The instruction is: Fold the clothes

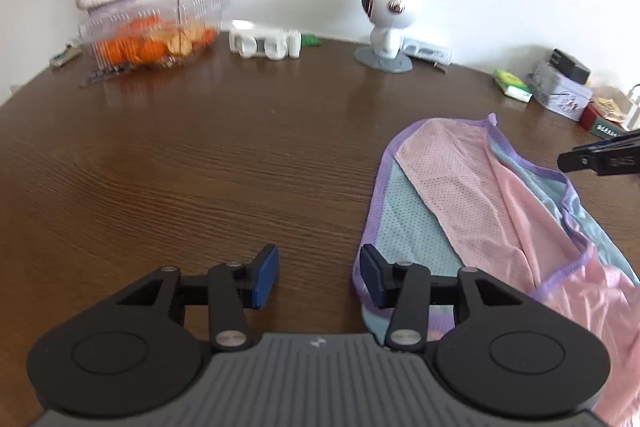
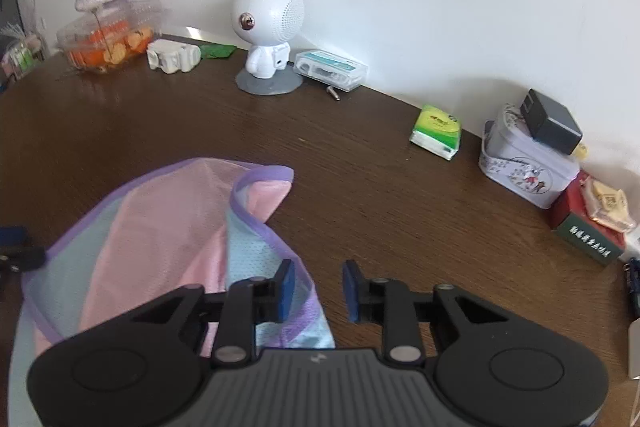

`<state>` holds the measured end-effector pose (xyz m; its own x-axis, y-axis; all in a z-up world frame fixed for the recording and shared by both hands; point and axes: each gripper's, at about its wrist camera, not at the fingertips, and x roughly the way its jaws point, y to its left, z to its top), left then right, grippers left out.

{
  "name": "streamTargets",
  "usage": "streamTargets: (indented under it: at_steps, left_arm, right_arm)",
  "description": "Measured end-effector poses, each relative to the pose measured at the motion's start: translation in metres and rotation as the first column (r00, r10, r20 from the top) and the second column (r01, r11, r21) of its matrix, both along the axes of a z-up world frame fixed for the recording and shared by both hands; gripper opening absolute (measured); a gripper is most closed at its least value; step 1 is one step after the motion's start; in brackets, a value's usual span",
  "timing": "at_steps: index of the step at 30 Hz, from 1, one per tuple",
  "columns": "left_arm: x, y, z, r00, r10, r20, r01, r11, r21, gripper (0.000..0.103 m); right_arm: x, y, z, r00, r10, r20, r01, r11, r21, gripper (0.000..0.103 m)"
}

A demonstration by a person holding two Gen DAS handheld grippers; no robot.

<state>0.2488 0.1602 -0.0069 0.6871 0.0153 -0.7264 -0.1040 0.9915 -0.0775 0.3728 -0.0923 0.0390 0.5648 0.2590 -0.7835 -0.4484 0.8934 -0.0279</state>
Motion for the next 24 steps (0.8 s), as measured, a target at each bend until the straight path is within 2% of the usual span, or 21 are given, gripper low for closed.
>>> streamTargets:
  at_steps: [1, 2, 3, 4, 5, 8, 9, 10, 11, 12, 14, 17, 19, 21, 24]
  left_arm:
    - [0.004, -0.003, 0.0, 1.0, -0.01, 0.008, 0.01, 1.0, 0.001, 0.05]
    - [0.008, -0.008, 0.0, 1.0, -0.021, 0.01, 0.021, 1.0, 0.015, 0.044]
    - [0.009, -0.012, -0.001, 1.0, -0.026, 0.016, 0.026, 0.999, 0.024, 0.032]
    - [0.008, -0.015, -0.002, 0.999, -0.03, 0.025, 0.029, 0.999, 0.028, 0.008]
    - [0.008, -0.018, -0.003, 0.999, -0.033, 0.033, 0.032, 0.999, 0.032, 0.004]
    - [-0.008, -0.014, -0.001, 0.999, -0.005, 0.051, 0.003, 0.999, 0.043, 0.003]
    - [-0.018, -0.008, 0.0, 0.999, 0.013, 0.05, -0.016, 0.998, 0.058, 0.003]
    - [-0.031, 0.001, 0.001, 0.998, 0.038, 0.044, -0.041, 0.997, 0.061, 0.001]
    - [-0.048, 0.014, 0.003, 0.997, 0.068, 0.033, -0.069, 0.997, 0.043, 0.001]
    - [-0.065, 0.024, 0.004, 0.995, 0.092, 0.022, -0.093, 0.995, 0.033, 0.001]
    - [-0.105, 0.04, 0.008, 0.988, 0.15, 0.021, -0.151, 0.986, 0.065, 0.001]
    - [-0.164, 0.058, 0.013, 0.968, 0.25, 0.021, -0.251, 0.965, 0.073, 0.001]
    - [-0.197, 0.066, 0.015, 0.954, 0.301, 0.015, -0.301, 0.95, 0.079, 0.0]
    - [-0.223, 0.07, 0.014, 0.939, 0.343, 0.008, -0.342, 0.934, 0.1, 0.0]
    - [-0.251, 0.074, 0.014, 0.933, 0.36, -0.005, -0.358, 0.929, 0.095, 0.001]
  right_arm:
    - [0.001, 0.001, -0.001, 1.0, 0.002, -0.003, -0.002, 1.0, 0.014, 0.035]
    - [0.002, 0.005, -0.005, 1.0, 0.007, -0.003, -0.007, 1.0, 0.005, 0.035]
    - [0.003, 0.01, -0.009, 1.0, 0.011, -0.003, -0.011, 1.0, -0.005, 0.035]
    - [0.004, 0.015, -0.012, 1.0, 0.015, -0.003, -0.015, 1.0, -0.014, 0.035]
    - [0.004, 0.02, -0.016, 1.0, 0.019, -0.003, -0.019, 1.0, -0.024, 0.035]
    - [0.007, 0.032, -0.026, 1.0, 0.025, -0.011, -0.025, 0.998, -0.051, 0.031]
    - [0.006, 0.038, -0.026, 0.999, 0.039, -0.024, -0.04, 0.999, -0.035, 0.025]
    - [0.005, 0.043, -0.026, 0.998, 0.055, -0.036, -0.055, 0.998, -0.018, 0.007]
    - [0.004, 0.049, -0.026, 0.996, 0.07, -0.048, -0.07, 0.998, -0.001, 0.003]
    - [-0.002, 0.063, -0.026, 0.992, 0.119, -0.043, -0.119, 0.993, -0.006, 0.002]
    - [-0.016, 0.091, -0.025, 0.976, 0.216, -0.032, -0.217, 0.976, -0.016, 0.002]
    - [-0.033, 0.138, -0.026, 0.951, 0.309, -0.008, -0.309, 0.95, -0.035, 0.002]
    - [-0.043, 0.169, -0.027, 0.944, 0.33, 0.016, -0.329, 0.943, -0.041, 0.002]
    - [-0.053, 0.192, -0.029, 0.947, 0.316, 0.062, -0.311, 0.947, -0.085, 0.003]
    - [-0.069, 0.202, -0.021, 0.954, 0.281, 0.102, -0.27, 0.957, -0.105, 0.008]
